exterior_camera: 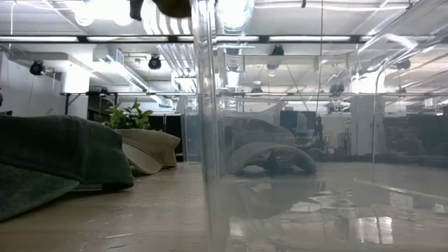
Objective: Pick & Place hat
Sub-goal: Put the right brown cap into the top transparent container
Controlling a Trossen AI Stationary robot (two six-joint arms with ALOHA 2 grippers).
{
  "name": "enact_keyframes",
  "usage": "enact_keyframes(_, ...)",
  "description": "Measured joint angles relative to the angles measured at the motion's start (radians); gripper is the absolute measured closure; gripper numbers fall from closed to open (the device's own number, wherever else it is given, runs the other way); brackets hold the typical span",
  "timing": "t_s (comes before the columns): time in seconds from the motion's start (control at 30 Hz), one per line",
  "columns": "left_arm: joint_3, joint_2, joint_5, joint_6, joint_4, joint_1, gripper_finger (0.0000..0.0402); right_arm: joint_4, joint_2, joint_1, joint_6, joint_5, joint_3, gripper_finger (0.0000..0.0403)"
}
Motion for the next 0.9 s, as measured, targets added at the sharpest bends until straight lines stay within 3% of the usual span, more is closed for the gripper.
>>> enact_keyframes(0.07, 0.010, -0.010, 0.000, 0.039, -0.008, 0.004, 0.0398, -0.094, -0.006, -0.016, 0.101, -0.002, 0.027, 0.0234)
enact_keyframes(0.13, 0.015, -0.018, -0.002, 0.055, -0.007, 0.007, 0.0398, -0.164, -0.009, -0.041, 0.248, -0.085, 0.041, 0.0225)
enact_keyframes(0.3, 0.023, -0.029, -0.029, 0.080, -0.002, 0.008, 0.0398, -0.124, -0.047, -0.136, 0.541, -0.529, 0.039, 0.0206)
enact_keyframes(0.37, 0.023, -0.031, -0.037, 0.092, 0.015, 0.008, 0.0398, -0.065, -0.053, -0.159, 0.589, -0.634, 0.021, 0.0202)
enact_keyframes(0.6, 0.023, -0.030, -0.077, 0.122, 0.114, 0.009, 0.0398, 0.236, -0.031, -0.165, 0.631, -0.694, -0.078, 0.0202)
enact_keyframes(0.9, 0.024, -0.028, -0.070, 0.121, 0.148, 0.010, 0.0398, 0.544, 0.026, -0.165, 0.673, -0.617, -0.182, 0.0202)
